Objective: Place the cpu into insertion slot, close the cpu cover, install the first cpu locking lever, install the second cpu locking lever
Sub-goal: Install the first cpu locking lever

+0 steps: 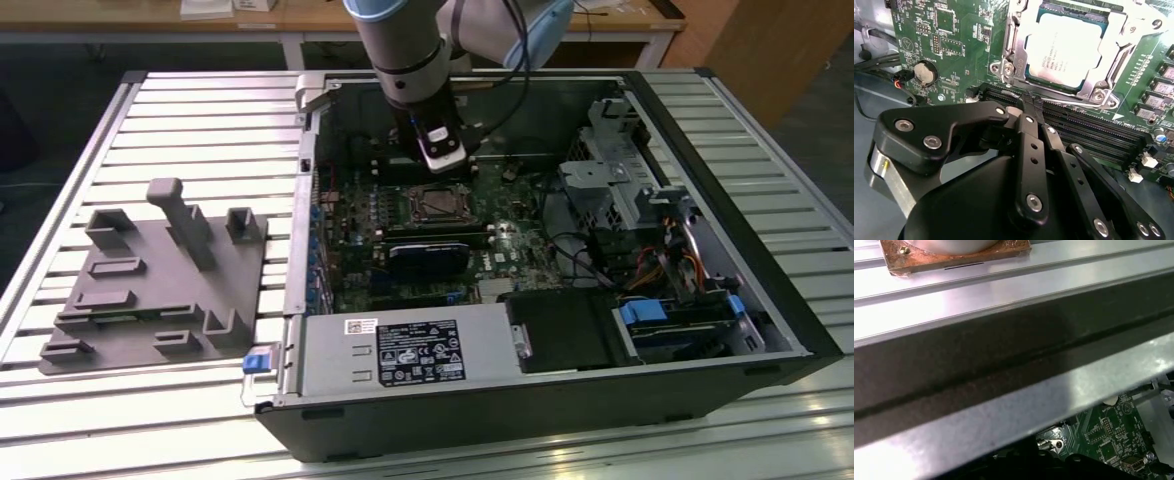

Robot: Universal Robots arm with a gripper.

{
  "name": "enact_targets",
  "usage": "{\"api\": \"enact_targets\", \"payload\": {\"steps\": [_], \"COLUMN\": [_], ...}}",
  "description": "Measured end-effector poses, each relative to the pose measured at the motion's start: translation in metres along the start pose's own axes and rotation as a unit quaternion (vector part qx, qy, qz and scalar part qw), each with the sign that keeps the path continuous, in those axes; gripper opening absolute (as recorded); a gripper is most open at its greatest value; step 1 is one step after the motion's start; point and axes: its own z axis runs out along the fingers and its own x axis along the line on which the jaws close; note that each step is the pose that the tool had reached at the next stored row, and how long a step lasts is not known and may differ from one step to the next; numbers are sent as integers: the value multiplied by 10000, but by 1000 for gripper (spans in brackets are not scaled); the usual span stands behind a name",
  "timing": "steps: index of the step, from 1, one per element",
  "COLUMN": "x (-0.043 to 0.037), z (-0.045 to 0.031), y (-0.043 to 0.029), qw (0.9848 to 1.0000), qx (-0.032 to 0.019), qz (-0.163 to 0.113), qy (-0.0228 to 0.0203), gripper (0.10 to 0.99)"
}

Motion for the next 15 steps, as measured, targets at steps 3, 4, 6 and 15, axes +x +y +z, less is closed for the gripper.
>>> {"api": "enact_targets", "payload": {"steps": [3,4,6,15], "x": [1,2,5,10], "z": [4,6,10,23], "y": [-1,0,3,8], "qw": [10000,10000,10000,9999], "qx": [-1,1,5,28], "qz": [2,11,31,110], "qy": [-3,-5,-10,-31], "gripper": [106,106,106,106]}}
